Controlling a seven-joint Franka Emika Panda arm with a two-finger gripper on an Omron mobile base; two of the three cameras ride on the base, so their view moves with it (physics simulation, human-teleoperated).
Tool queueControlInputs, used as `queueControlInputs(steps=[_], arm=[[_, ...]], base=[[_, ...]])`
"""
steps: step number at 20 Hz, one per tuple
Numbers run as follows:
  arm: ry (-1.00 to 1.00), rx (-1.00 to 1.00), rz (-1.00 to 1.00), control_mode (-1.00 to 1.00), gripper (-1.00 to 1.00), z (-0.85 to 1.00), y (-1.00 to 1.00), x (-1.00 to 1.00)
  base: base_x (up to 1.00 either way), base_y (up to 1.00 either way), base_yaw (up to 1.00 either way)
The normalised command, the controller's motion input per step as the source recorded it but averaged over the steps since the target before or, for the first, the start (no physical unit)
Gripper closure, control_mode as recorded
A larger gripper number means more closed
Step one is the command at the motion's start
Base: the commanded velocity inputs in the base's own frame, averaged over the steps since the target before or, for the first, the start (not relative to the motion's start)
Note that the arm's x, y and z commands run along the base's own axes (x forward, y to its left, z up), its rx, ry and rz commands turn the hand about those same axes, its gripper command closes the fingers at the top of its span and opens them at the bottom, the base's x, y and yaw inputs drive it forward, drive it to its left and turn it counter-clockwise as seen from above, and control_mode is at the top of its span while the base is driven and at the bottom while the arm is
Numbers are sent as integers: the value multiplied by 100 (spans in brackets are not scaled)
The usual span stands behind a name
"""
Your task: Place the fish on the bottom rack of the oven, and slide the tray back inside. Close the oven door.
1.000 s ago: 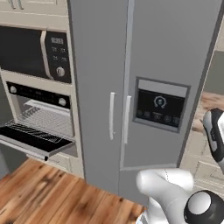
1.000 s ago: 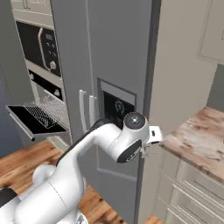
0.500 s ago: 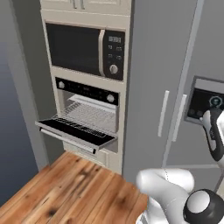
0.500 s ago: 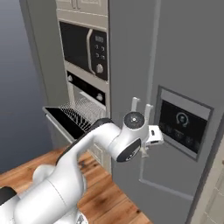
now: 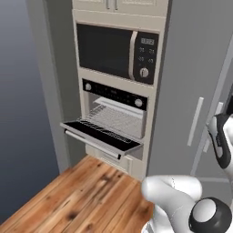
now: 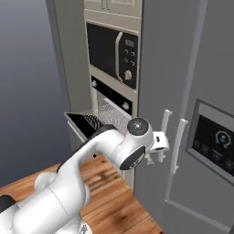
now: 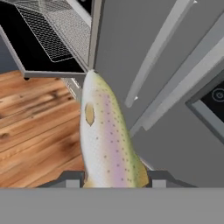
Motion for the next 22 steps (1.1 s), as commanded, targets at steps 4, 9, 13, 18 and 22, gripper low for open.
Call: queueControlInputs(steps=[4,9,13,18,22], arm=[[0,0,0,100,100,0,0,0],[0,0,0,100,100,0,0,0],[0,0,0,100,100,0,0,0],[0,0,0,100,100,0,0,0],[0,0,0,100,100,0,0,0]], base=[[43,0,16],[75,7,12],[79,18,6],[48,10,10],[47,5,13]])
